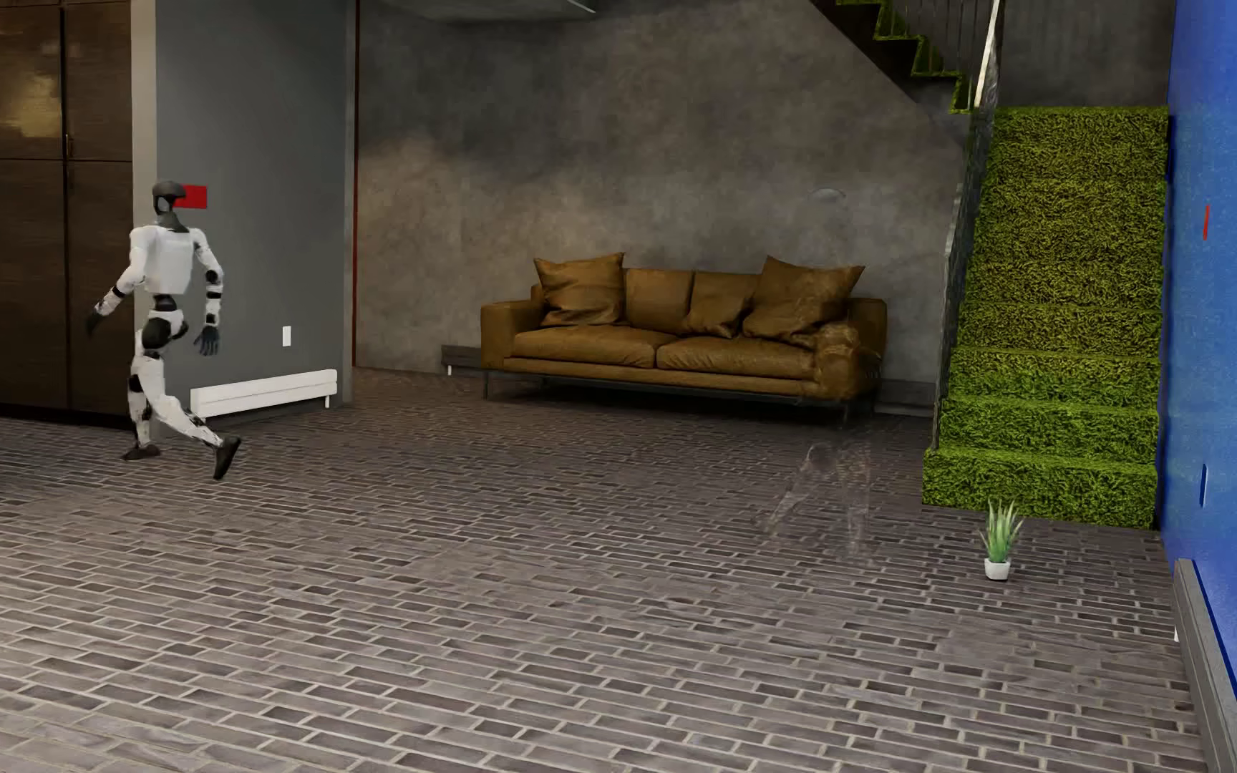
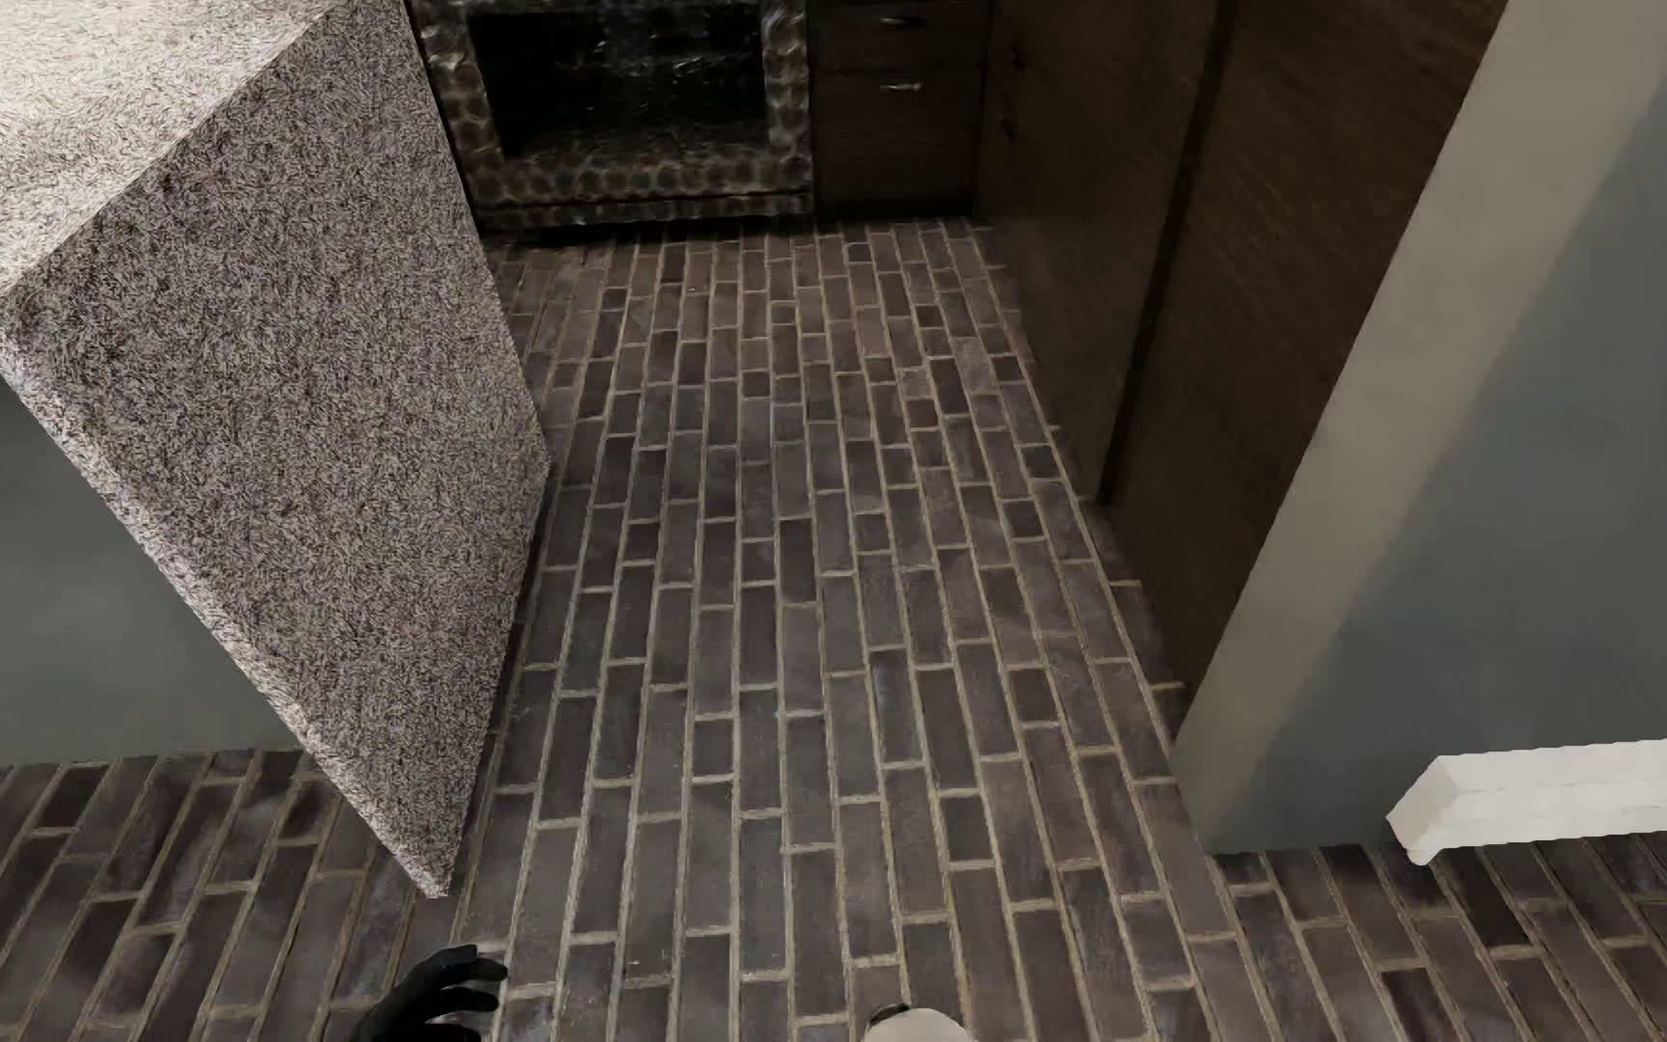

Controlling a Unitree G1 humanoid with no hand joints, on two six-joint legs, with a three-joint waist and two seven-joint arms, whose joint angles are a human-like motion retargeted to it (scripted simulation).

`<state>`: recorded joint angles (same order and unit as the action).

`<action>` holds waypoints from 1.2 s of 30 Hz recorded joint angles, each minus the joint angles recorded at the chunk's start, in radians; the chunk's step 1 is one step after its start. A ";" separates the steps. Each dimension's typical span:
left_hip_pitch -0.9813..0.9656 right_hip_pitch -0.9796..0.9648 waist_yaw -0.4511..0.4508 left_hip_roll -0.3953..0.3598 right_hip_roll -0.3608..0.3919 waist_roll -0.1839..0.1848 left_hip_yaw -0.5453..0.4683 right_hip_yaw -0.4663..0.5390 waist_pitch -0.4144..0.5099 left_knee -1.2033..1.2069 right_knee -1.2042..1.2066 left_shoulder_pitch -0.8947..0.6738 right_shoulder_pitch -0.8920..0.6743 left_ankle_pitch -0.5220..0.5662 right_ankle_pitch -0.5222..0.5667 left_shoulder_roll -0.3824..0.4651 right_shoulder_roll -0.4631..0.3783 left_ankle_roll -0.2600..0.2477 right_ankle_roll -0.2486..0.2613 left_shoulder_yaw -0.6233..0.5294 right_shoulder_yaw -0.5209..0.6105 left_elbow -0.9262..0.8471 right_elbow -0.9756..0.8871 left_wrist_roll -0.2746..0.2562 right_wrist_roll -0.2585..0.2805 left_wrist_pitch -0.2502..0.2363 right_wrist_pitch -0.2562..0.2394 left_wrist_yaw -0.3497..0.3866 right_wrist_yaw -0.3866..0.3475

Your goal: Head to the plant

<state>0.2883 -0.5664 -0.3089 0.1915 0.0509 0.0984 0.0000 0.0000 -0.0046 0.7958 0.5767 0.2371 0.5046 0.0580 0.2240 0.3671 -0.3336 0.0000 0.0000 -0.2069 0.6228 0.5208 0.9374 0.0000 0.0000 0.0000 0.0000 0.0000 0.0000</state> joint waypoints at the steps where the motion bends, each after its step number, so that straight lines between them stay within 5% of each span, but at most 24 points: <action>1: -0.035 0.017 0.036 0.046 0.059 0.023 0.000 0.000 0.013 0.167 0.088 0.024 -0.001 0.144 0.097 -0.014 0.005 0.000 0.000 -0.020 0.012 0.073 0.024 0.000 0.000 0.000 0.000 0.000 0.000; 2: -0.123 0.044 0.085 0.048 0.114 0.029 0.000 0.000 0.026 0.355 0.135 0.037 -0.030 0.147 0.103 -0.028 0.008 0.000 0.000 -0.048 0.018 0.135 0.035 0.000 0.000 0.000 0.000 0.000 0.000; 4: -0.274 0.244 0.185 0.024 0.178 0.020 0.000 0.000 0.064 0.572 0.088 0.052 -0.095 -0.187 -0.006 -0.034 0.008 0.000 0.000 -0.170 0.022 0.270 0.018 0.000 0.000 0.000 0.000 0.000 0.000; 6: -0.433 0.402 0.318 -0.018 0.189 -0.010 0.000 0.000 0.064 0.510 0.046 0.100 -0.150 -0.359 -0.150 -0.034 -0.006 0.000 0.000 -0.221 -0.015 0.365 -0.075 0.000 0.000 0.000 0.000 0.000 0.000; 9: -0.565 0.577 0.460 -0.028 0.168 -0.038 0.000 0.000 0.048 0.036 0.019 0.206 -0.185 -0.310 -0.321 -0.036 -0.046 0.000 0.000 -0.241 -0.149 0.421 -0.323 0.000 0.000 0.000 0.000 0.000 0.000; 11: -0.626 0.627 0.500 0.008 0.162 -0.022 0.000 0.000 0.023 -0.260 0.052 0.273 -0.207 -0.246 -0.410 -0.049 -0.054 0.000 0.000 -0.226 -0.253 0.417 -0.445 0.000 0.000 0.000 0.000 0.000 0.000; 15: -0.643 0.775 0.575 0.072 0.018 -0.010 0.000 0.000 0.007 -0.262 0.127 0.371 -0.215 -0.220 -0.508 -0.058 -0.057 0.000 0.000 -0.289 -0.324 0.377 -0.511 0.000 0.000 0.000 0.000 0.000 0.000; 17: -0.702 0.779 0.584 0.061 -0.074 -0.019 0.000 0.000 -0.022 -0.076 0.192 0.355 -0.166 -0.021 -0.453 -0.072 -0.021 0.000 0.000 -0.327 -0.364 0.414 -0.455 0.000 0.000 0.000 0.000 0.000 0.000; 21: -0.625 0.657 0.556 0.037 -0.131 -0.031 0.000 0.000 0.027 0.041 0.369 0.221 -0.215 -0.184 -0.090 -0.047 0.002 0.000 0.000 -0.301 -0.164 0.407 -0.097 0.000 0.000 0.000 0.000 0.000 0.000; 23: -0.558 0.603 0.497 0.045 -0.123 -0.024 0.000 0.000 0.046 0.010 0.304 0.183 -0.188 -0.225 0.029 -0.012 -0.008 0.000 0.000 -0.254 -0.131 0.307 -0.030 0.000 0.000 0.000 0.000 0.000 0.000; 25: -0.512 0.529 0.474 0.034 -0.132 -0.032 0.000 0.000 0.043 -0.015 0.298 0.159 -0.129 -0.262 0.287 0.025 -0.035 0.000 0.000 -0.156 -0.160 0.219 -0.035 0.000 0.000 0.000 0.000 0.000 0.000; 30: -0.423 0.512 0.441 0.023 -0.168 -0.071 0.000 0.000 0.032 -0.024 0.178 0.142 -0.093 -0.333 0.301 0.063 -0.082 0.000 0.000 0.164 -0.202 0.219 -0.068 0.000 0.000 0.000 0.000 0.000 0.000; 36: -0.394 0.456 0.373 0.051 -0.158 -0.062 0.000 0.000 0.044 -0.003 0.100 0.121 -0.134 -0.396 0.132 0.105 -0.100 0.000 0.000 0.112 -0.260 0.275 -0.111 0.000 0.000 0.000 0.000 0.000 0.000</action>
<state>-0.1061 -0.1100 0.0645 0.2426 -0.1067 0.0362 0.0000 0.0000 0.0389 0.7924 0.6768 0.3584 0.3708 -0.3384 0.3558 0.4718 -0.4337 0.0000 0.0000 -0.0950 0.3628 0.7955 0.8269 0.0000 0.0000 0.0000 0.0000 0.0000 0.0000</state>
